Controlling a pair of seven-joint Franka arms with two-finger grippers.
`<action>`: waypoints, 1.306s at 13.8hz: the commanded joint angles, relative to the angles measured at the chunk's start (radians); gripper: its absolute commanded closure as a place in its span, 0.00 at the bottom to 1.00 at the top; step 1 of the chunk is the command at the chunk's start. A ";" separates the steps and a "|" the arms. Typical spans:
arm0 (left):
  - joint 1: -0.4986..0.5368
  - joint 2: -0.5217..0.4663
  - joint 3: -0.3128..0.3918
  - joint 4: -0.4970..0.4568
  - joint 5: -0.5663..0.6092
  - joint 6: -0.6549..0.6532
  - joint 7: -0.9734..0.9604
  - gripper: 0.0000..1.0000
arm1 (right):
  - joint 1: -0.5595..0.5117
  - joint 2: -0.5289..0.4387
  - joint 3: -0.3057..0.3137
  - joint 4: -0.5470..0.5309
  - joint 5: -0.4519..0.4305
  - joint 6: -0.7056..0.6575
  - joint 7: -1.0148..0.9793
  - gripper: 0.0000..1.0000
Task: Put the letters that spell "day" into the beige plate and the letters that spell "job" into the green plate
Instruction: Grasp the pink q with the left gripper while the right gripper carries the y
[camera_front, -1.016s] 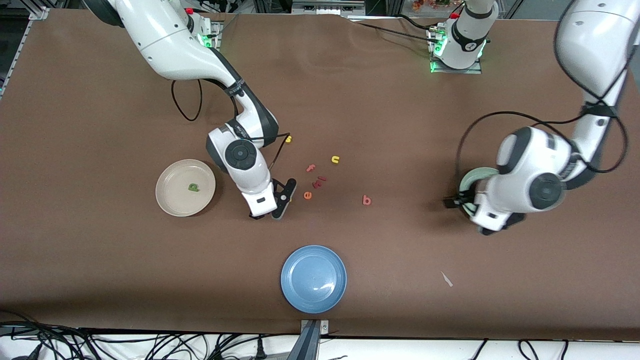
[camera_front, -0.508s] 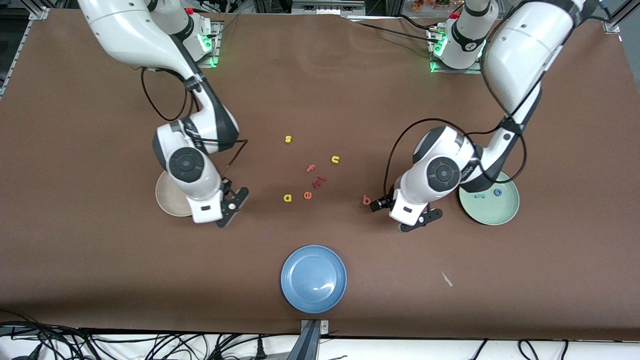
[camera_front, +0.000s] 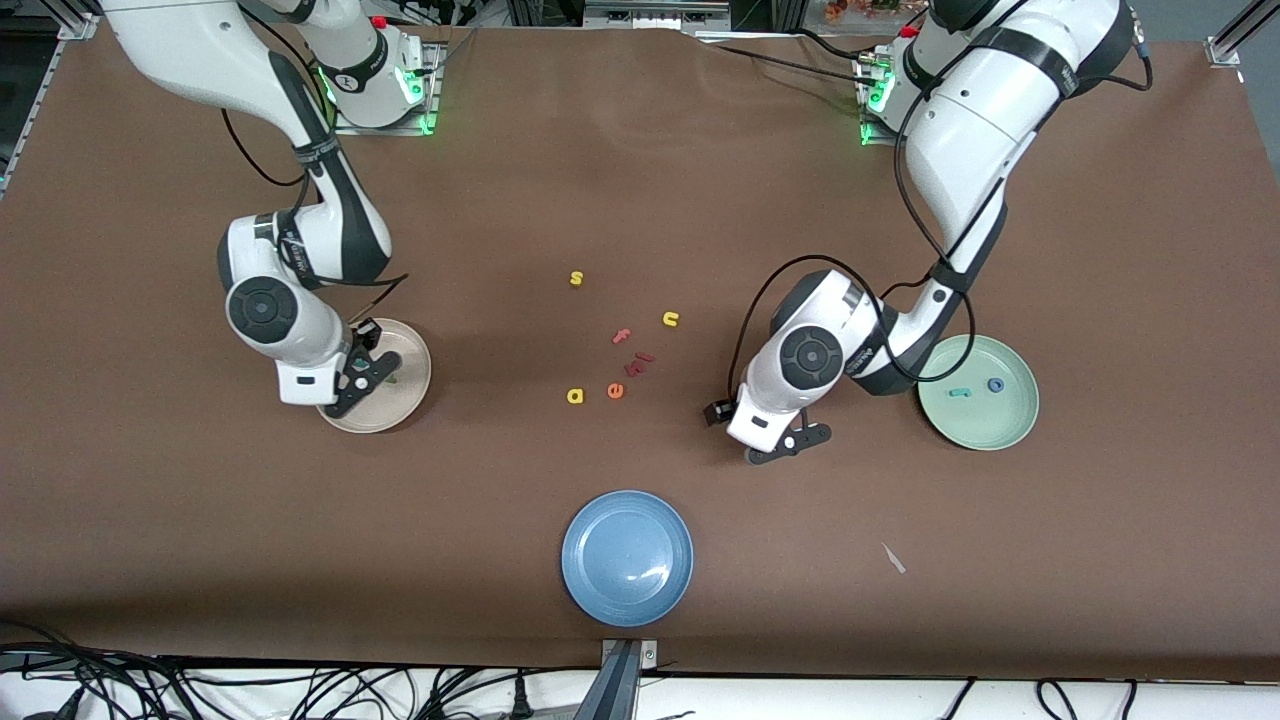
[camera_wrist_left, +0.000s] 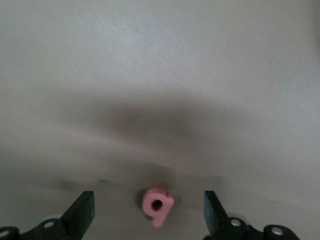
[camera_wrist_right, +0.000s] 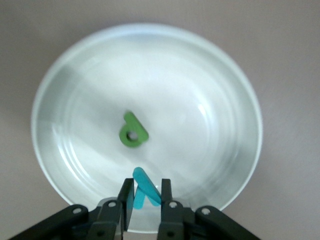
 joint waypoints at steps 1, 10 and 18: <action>-0.029 0.038 0.014 0.038 -0.015 0.040 -0.010 0.09 | -0.016 -0.004 -0.004 -0.048 0.046 0.027 0.004 0.81; -0.029 0.051 0.016 0.036 -0.006 0.041 -0.009 0.65 | -0.032 -0.039 0.097 0.096 0.050 -0.143 0.121 0.13; -0.009 0.005 0.016 0.038 -0.002 -0.011 -0.004 0.82 | 0.120 0.105 0.279 0.378 0.038 -0.084 0.142 0.13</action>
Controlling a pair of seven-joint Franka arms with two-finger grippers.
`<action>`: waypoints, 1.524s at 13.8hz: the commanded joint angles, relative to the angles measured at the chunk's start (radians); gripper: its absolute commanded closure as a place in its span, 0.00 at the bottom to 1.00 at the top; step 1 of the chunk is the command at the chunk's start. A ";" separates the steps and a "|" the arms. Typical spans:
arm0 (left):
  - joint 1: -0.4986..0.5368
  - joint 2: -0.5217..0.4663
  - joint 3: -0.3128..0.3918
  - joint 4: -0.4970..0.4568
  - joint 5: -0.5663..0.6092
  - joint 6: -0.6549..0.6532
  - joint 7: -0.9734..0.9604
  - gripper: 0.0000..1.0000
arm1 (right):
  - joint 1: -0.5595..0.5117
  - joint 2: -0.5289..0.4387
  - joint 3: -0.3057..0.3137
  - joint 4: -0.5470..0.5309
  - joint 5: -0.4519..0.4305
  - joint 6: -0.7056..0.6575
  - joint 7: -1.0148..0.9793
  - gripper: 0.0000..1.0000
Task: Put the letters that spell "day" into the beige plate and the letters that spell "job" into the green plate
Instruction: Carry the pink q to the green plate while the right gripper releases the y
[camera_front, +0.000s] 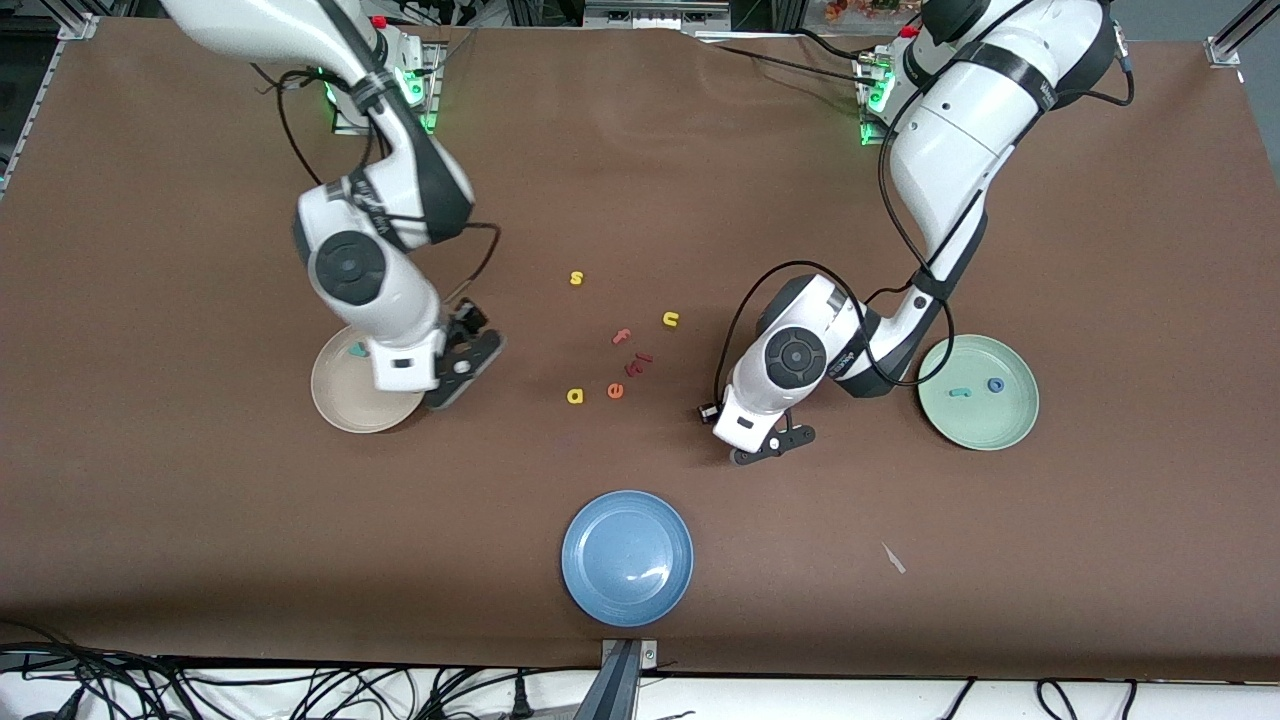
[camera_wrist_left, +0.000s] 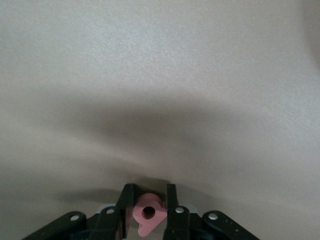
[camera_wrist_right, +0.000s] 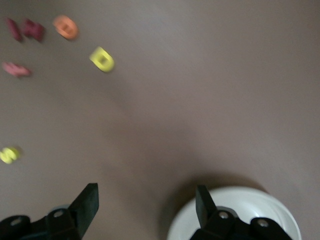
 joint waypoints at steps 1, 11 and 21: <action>0.035 -0.065 0.000 0.005 -0.003 -0.084 0.012 0.82 | 0.094 0.123 -0.001 0.125 -0.001 0.053 0.004 0.13; 0.481 -0.203 0.000 -0.024 -0.020 -0.512 0.538 0.81 | 0.134 0.338 -0.007 0.231 -0.047 0.245 0.062 0.45; 0.558 -0.212 -0.004 -0.110 0.056 -0.510 0.575 0.00 | 0.152 0.373 -0.013 0.217 -0.072 0.291 0.079 0.44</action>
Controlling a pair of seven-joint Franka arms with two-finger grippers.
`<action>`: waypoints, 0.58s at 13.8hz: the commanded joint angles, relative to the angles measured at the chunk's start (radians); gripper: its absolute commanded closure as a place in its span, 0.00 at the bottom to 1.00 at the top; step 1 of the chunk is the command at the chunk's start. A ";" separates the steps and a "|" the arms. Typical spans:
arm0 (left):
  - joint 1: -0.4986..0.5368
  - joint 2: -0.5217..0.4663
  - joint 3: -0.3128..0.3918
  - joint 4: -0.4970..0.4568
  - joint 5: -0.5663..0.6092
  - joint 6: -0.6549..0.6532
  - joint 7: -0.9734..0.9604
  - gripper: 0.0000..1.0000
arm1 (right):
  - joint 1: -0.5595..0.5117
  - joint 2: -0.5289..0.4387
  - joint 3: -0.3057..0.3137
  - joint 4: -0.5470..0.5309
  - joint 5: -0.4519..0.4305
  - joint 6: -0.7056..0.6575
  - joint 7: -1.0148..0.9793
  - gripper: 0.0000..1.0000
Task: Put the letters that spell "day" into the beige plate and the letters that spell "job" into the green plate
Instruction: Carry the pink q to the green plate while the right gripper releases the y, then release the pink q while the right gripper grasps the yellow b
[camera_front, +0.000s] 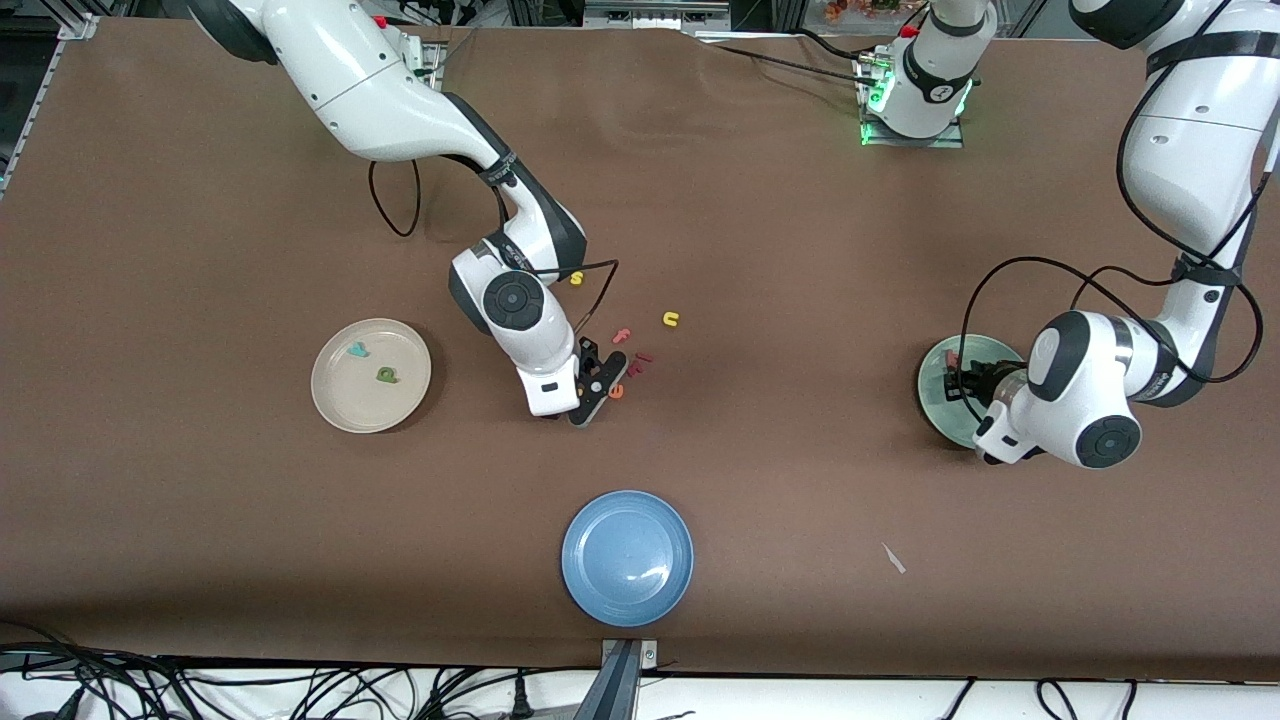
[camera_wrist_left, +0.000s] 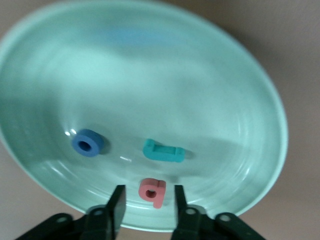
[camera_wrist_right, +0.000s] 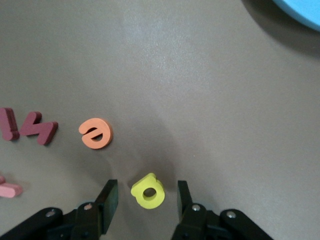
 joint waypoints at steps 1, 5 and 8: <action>0.016 -0.118 -0.013 0.043 0.029 -0.009 0.026 0.00 | 0.004 0.015 -0.004 0.013 -0.020 0.011 0.018 0.44; 0.018 -0.270 -0.016 0.115 0.028 -0.012 0.028 0.00 | 0.003 0.018 -0.004 0.001 -0.019 0.011 0.018 0.46; 0.018 -0.342 -0.016 0.165 0.017 -0.025 0.153 0.00 | 0.003 0.017 -0.004 0.000 -0.020 0.011 0.016 0.76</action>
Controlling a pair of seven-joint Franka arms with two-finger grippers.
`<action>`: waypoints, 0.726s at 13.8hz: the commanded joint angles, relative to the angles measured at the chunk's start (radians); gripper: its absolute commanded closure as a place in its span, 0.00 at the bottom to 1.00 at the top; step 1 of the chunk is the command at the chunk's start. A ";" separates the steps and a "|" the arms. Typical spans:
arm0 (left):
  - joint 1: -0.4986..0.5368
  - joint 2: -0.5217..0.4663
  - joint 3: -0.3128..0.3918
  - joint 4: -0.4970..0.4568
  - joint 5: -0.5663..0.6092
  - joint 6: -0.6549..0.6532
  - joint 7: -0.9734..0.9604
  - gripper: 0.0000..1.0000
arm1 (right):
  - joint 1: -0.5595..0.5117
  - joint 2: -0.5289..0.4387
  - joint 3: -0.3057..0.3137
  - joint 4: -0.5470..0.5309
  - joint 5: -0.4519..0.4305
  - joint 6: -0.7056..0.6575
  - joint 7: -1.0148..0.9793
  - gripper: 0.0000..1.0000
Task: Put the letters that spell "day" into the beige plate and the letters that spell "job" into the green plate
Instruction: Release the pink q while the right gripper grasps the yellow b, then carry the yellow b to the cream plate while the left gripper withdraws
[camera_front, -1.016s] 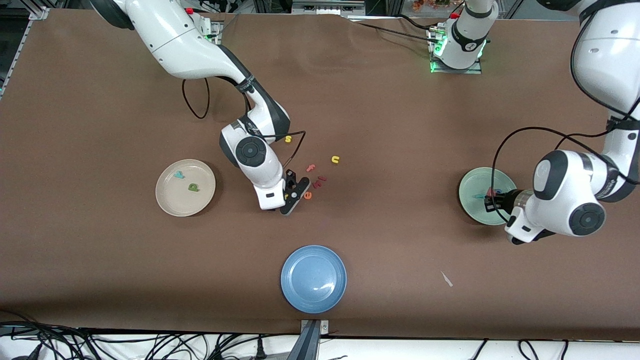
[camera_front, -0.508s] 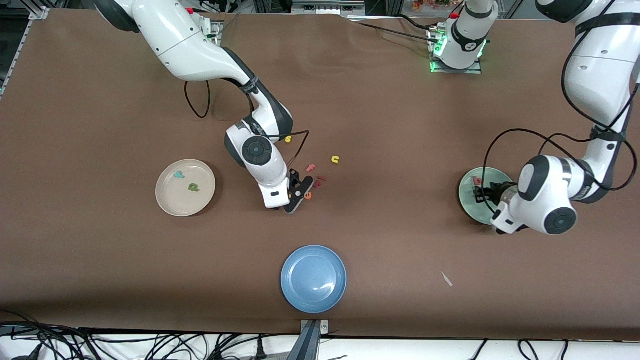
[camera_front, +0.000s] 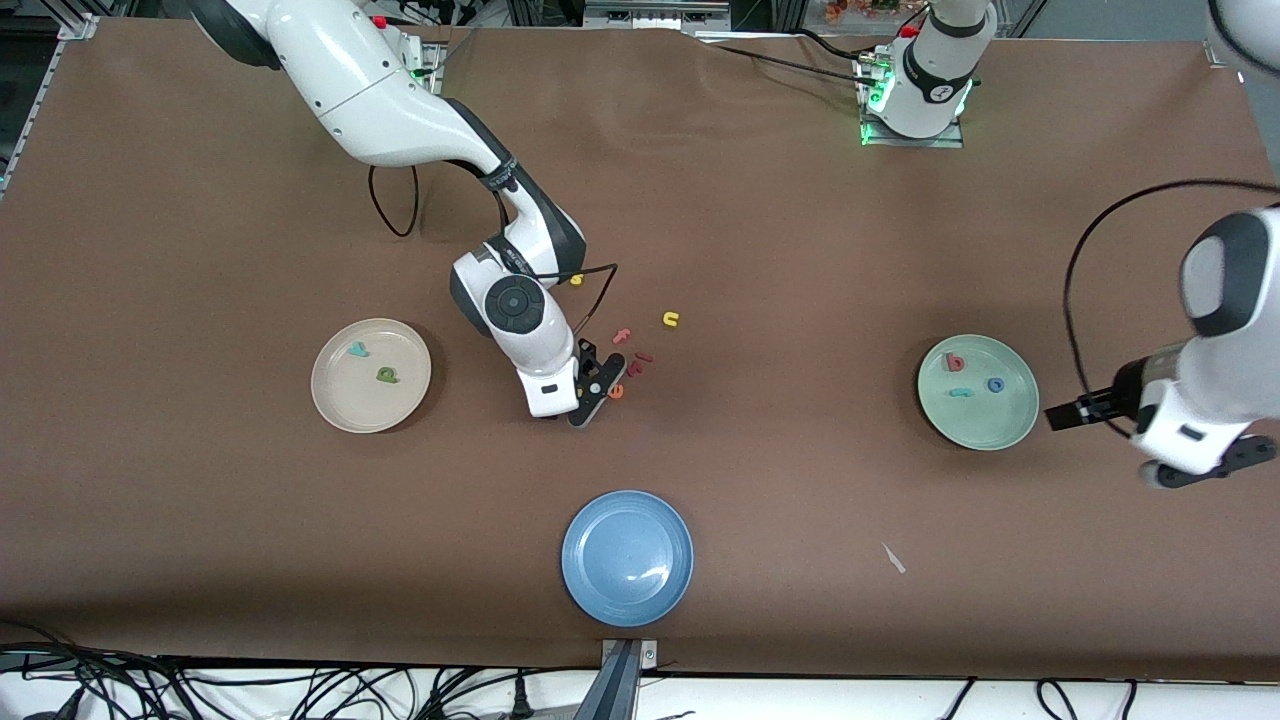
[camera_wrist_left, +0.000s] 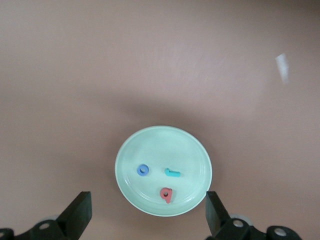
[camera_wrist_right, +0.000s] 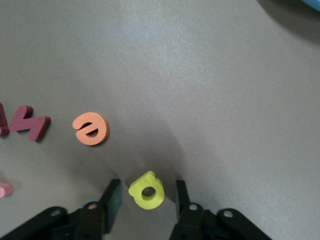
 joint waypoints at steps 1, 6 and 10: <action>0.006 -0.055 -0.007 0.009 0.014 -0.027 0.113 0.00 | -0.002 0.003 -0.001 0.001 -0.016 0.005 0.013 0.86; 0.038 -0.059 -0.006 0.011 0.014 -0.041 0.217 0.00 | -0.014 -0.058 -0.023 0.003 0.000 -0.070 0.016 0.87; 0.044 -0.071 -0.010 0.009 -0.003 -0.062 0.250 0.00 | -0.019 -0.159 -0.101 -0.016 0.001 -0.231 0.024 0.87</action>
